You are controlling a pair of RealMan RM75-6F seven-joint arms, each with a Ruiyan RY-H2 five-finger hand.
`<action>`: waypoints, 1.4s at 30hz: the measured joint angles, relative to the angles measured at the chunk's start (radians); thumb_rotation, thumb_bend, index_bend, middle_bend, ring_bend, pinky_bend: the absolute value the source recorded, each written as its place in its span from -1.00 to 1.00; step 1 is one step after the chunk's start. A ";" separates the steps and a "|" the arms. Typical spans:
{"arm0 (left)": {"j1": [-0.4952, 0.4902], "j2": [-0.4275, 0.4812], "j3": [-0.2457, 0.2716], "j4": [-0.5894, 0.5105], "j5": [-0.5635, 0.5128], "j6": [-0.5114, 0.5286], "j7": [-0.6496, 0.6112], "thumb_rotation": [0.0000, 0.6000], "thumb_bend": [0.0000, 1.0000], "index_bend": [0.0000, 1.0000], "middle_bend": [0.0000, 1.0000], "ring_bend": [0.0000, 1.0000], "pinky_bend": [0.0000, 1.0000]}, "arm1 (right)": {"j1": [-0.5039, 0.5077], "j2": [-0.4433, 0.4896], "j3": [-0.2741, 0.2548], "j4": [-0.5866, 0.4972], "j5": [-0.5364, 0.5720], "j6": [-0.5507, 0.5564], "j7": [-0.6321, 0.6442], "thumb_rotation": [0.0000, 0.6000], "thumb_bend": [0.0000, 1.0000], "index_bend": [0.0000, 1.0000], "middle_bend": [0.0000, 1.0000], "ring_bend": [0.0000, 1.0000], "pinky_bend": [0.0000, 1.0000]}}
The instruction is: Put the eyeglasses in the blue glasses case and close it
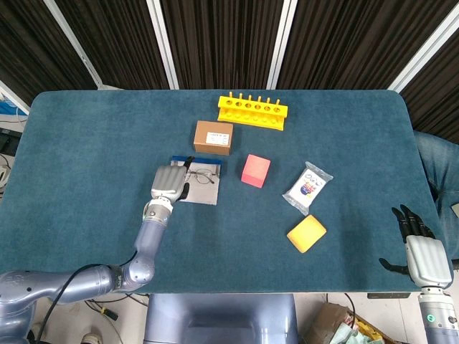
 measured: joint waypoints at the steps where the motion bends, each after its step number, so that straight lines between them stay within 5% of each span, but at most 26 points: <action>1: 0.003 0.016 0.010 -0.026 -0.023 -0.007 0.000 1.00 0.09 -0.94 0.71 0.62 0.74 | 0.000 0.000 0.000 0.000 0.001 0.000 0.000 1.00 -0.73 -0.99 -1.00 -0.80 -0.55; 16: -0.023 0.027 0.105 -0.002 -0.109 -0.030 -0.040 1.00 0.09 -1.00 0.76 0.67 0.80 | 0.001 0.004 0.001 -0.005 0.010 -0.006 -0.001 1.00 -0.72 -0.99 -1.00 -0.80 -0.55; 42: -0.078 -0.039 0.135 0.106 -0.124 -0.022 -0.074 1.00 0.09 -1.00 0.76 0.67 0.80 | 0.002 0.008 0.003 -0.010 0.015 -0.005 -0.007 1.00 -0.72 -0.99 -1.00 -0.80 -0.55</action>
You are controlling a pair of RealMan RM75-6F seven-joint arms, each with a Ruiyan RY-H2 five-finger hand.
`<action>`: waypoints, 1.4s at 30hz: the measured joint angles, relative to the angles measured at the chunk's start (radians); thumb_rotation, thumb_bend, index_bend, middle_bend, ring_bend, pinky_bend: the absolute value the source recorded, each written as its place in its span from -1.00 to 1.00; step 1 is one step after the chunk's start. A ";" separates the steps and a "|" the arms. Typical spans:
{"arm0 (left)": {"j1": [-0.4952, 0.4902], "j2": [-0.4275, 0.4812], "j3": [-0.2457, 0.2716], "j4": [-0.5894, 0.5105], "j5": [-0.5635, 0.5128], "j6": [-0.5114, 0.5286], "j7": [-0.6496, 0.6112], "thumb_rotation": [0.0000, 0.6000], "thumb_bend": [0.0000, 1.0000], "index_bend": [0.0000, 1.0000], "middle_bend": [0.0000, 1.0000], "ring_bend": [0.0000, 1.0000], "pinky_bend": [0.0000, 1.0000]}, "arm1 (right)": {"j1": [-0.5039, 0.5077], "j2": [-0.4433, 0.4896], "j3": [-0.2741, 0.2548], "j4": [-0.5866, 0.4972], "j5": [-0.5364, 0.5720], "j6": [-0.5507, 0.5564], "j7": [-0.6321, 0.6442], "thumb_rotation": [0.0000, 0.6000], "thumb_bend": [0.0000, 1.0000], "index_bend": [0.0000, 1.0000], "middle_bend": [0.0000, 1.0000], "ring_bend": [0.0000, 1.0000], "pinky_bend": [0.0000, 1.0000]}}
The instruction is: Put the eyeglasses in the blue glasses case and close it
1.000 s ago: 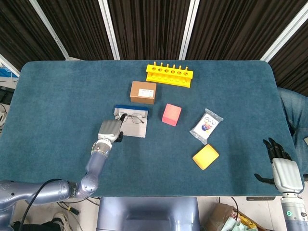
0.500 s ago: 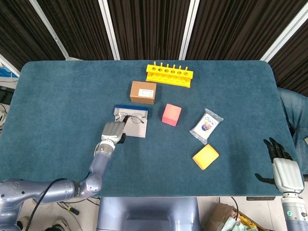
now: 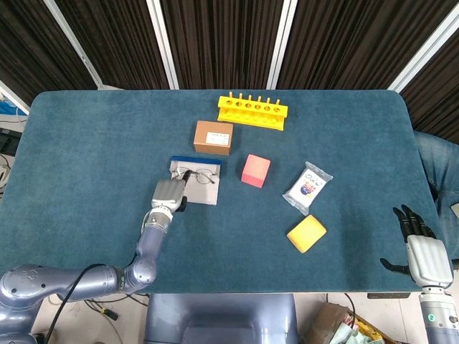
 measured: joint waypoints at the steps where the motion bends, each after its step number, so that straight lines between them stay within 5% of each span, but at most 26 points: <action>1: -0.003 -0.004 -0.001 0.005 -0.003 -0.002 0.000 1.00 0.09 -1.00 0.76 0.67 0.80 | 0.000 0.000 0.000 0.000 0.000 0.000 -0.001 1.00 -0.72 -0.99 -1.00 -0.80 -0.55; 42: -0.037 -0.077 0.001 0.131 -0.009 -0.008 0.030 1.00 0.09 -1.00 0.76 0.67 0.80 | 0.000 0.000 0.002 -0.004 0.010 0.000 0.000 1.00 -0.70 -0.99 -1.00 -0.80 -0.55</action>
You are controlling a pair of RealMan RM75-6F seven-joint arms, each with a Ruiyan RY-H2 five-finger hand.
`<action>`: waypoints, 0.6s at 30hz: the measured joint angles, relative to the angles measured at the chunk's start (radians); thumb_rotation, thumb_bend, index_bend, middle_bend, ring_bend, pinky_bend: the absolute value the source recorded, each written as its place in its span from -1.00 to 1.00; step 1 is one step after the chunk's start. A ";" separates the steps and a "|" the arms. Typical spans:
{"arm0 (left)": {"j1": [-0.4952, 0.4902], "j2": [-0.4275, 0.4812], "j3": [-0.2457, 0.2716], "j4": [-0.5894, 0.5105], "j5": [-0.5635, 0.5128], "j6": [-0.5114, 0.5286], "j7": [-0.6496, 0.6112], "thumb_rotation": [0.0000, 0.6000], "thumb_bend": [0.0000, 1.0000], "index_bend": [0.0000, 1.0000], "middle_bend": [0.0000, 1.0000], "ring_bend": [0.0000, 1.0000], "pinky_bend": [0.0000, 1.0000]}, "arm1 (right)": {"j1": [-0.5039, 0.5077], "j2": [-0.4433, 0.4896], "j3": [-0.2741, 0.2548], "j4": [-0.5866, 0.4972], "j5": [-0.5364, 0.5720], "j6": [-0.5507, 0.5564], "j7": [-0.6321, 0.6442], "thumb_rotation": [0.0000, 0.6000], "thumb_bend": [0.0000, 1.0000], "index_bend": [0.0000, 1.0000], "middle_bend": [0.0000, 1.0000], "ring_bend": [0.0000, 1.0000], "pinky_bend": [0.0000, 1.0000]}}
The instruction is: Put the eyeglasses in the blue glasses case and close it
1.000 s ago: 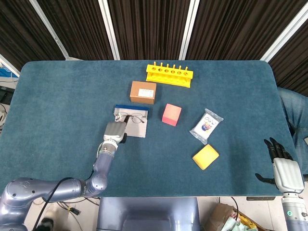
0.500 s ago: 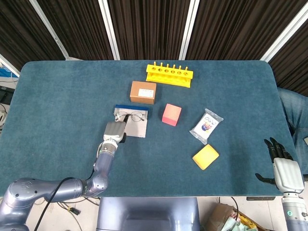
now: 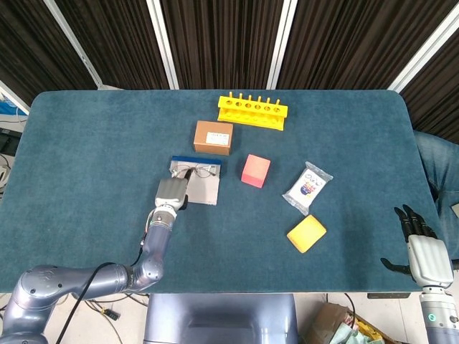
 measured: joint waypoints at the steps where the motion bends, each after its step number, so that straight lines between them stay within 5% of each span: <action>1: -0.002 -0.003 -0.001 0.007 0.000 -0.001 0.003 1.00 0.09 -1.00 0.76 0.67 0.80 | 0.000 0.000 0.000 0.000 0.001 0.000 0.000 1.00 -0.70 -0.99 -1.00 -0.80 -0.55; 18: -0.038 -0.053 -0.036 0.130 -0.006 -0.009 0.043 1.00 0.09 -1.00 0.76 0.67 0.80 | 0.000 0.002 0.002 -0.005 0.009 -0.003 0.000 1.00 -0.69 -0.99 -1.00 -0.79 -0.55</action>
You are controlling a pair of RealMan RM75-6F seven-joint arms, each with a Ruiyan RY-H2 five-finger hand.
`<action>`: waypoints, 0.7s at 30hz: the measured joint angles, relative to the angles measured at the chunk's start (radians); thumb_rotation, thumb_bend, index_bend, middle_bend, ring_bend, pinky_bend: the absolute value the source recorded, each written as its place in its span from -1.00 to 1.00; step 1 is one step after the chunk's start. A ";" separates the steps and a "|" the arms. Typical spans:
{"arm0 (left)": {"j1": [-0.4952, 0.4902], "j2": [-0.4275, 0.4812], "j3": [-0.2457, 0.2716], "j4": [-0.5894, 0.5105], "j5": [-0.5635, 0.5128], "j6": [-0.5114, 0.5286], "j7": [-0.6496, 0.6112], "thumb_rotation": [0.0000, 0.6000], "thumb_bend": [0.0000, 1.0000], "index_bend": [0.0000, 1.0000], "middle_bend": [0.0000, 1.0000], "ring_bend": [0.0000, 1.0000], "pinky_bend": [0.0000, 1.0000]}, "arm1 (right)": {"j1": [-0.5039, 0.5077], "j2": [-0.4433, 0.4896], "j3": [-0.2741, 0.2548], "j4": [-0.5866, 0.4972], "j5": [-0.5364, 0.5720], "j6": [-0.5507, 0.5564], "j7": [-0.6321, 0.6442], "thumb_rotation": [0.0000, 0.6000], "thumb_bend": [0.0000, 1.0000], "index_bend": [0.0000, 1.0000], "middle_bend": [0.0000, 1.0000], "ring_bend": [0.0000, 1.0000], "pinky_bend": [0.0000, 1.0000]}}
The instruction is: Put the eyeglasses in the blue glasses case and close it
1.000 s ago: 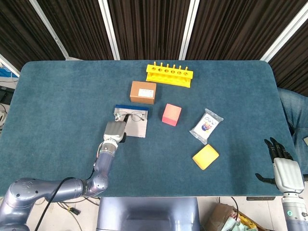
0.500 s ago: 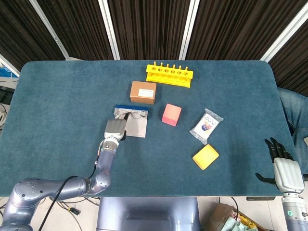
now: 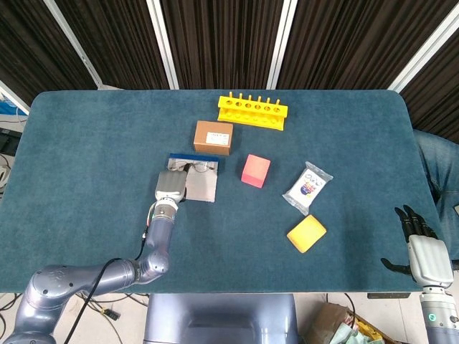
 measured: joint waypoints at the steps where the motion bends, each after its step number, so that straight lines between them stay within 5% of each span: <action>1: -0.001 -0.003 -0.002 0.006 0.000 -0.003 0.002 1.00 0.09 -1.00 0.76 0.67 0.80 | 0.000 0.000 0.000 0.001 0.000 0.000 0.000 1.00 -0.69 -0.99 -1.00 -0.79 -0.55; 21: 0.009 -0.036 0.004 0.038 0.091 -0.003 -0.019 1.00 0.09 -1.00 0.73 0.67 0.80 | 0.001 0.001 0.000 -0.004 0.007 -0.005 -0.002 1.00 -0.69 -0.98 -1.00 -0.79 -0.55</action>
